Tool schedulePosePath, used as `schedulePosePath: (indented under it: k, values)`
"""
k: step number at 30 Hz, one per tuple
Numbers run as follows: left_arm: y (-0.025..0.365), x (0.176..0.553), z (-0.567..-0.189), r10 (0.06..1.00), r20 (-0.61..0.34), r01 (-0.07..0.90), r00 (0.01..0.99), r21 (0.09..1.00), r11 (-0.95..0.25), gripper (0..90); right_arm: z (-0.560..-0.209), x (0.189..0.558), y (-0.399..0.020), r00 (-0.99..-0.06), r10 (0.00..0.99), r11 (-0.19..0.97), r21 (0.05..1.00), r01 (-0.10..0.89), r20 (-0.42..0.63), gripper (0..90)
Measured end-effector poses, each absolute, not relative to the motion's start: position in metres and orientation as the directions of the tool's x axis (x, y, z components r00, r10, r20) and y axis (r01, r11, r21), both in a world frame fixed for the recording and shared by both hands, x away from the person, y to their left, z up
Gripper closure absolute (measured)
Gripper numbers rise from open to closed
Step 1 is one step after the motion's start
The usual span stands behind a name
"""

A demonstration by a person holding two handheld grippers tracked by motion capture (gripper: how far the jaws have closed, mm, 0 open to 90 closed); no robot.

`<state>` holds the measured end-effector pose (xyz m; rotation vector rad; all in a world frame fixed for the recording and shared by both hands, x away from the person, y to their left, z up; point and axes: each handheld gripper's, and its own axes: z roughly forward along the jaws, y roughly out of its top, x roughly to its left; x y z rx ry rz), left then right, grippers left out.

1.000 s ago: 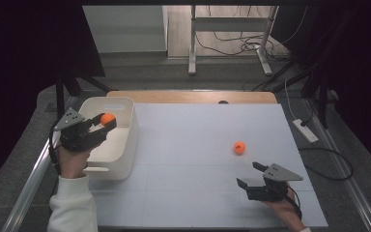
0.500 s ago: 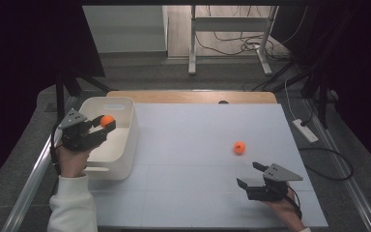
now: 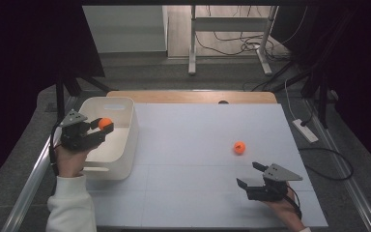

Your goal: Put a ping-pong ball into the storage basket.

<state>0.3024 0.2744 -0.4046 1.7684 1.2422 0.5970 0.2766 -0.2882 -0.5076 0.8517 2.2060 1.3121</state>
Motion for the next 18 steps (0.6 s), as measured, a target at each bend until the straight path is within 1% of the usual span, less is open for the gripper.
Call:
schedulePosePath:
  k: [13,14,15,17,18]
  values:
    - [0.2733,0.3015,-0.4035,0.922,-0.087,0.489,0.376,0.864,-0.118,49.2,-0.5077,0.2766,-0.2882,-0.718,0.694,0.363,0.887,0.284,-0.054,14.0]
    - [0.273,0.301,-0.4027,0.923,-0.087,0.474,0.375,0.874,-0.11,45.2,-0.5077,0.2766,-0.2882,-0.718,0.694,0.364,0.887,0.284,-0.055,14.0]
    - [0.2728,0.3,-0.4014,0.923,-0.093,0.463,0.374,0.881,-0.099,38.7,-0.5077,0.2766,-0.2882,-0.718,0.694,0.364,0.887,0.284,-0.055,14.0]
    - [0.2722,0.2977,-0.3985,0.918,-0.101,0.446,0.382,0.891,-0.088,29.0,-0.5076,0.2765,-0.2881,-0.718,0.694,0.363,0.888,0.284,-0.055,14.0]
    - [0.2717,0.2966,-0.3971,0.917,-0.102,0.437,0.386,0.895,-0.085,29.0,-0.5076,0.2765,-0.2881,-0.718,0.694,0.363,0.888,0.284,-0.055,14.0]
